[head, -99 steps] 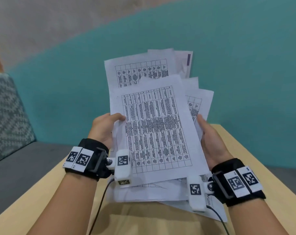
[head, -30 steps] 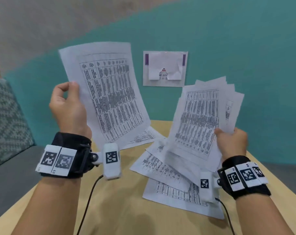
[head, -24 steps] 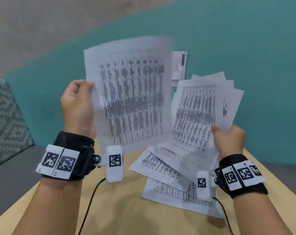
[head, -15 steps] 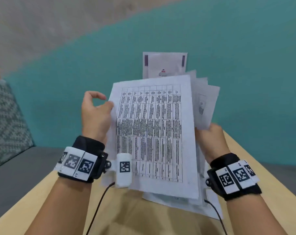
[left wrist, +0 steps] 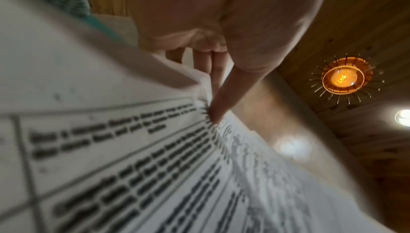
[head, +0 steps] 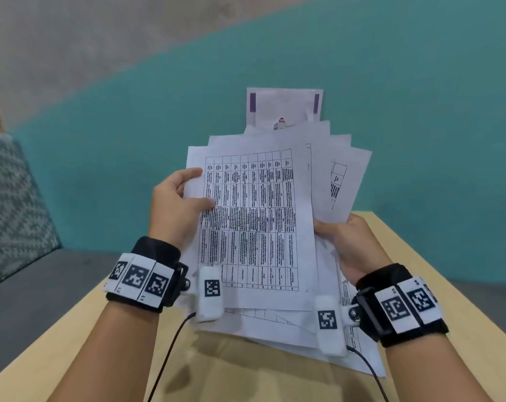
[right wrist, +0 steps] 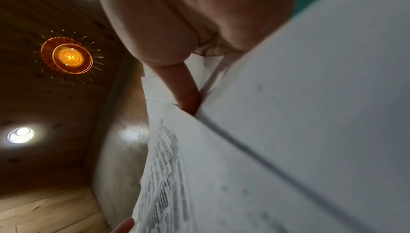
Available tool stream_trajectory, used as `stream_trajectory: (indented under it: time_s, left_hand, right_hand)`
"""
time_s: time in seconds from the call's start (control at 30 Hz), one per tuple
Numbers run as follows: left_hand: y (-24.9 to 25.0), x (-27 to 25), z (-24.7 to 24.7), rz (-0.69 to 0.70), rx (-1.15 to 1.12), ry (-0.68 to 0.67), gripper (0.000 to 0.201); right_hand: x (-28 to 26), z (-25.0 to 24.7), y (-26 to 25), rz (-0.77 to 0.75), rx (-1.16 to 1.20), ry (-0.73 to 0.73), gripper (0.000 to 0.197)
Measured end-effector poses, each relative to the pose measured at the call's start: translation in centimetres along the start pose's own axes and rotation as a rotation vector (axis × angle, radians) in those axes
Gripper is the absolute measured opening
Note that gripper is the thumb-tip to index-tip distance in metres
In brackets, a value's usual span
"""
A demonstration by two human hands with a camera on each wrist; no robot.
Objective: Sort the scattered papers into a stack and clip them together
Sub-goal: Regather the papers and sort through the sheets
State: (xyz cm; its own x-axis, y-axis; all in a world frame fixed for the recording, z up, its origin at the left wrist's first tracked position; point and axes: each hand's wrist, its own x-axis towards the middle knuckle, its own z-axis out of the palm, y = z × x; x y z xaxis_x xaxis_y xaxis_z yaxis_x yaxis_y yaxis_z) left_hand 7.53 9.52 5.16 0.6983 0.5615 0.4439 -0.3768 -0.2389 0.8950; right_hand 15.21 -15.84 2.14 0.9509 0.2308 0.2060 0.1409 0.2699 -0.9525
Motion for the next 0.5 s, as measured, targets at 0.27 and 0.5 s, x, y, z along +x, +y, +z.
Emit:
stream_trajectory:
  time_s: [0.27,0.5]
  left_hand:
    - [-1.1,0.2,0.4,-0.02,-0.085,0.092,0.081]
    - [-0.9,0.5,-0.5,-0.402,-0.222,-0.231,0.052]
  right_hand:
    - [0.1,-0.4,-0.1,0.087,0.05,-0.024,0.031]
    - [0.0,-0.9,-0.3,0.101,0.038,-0.072,0.033]
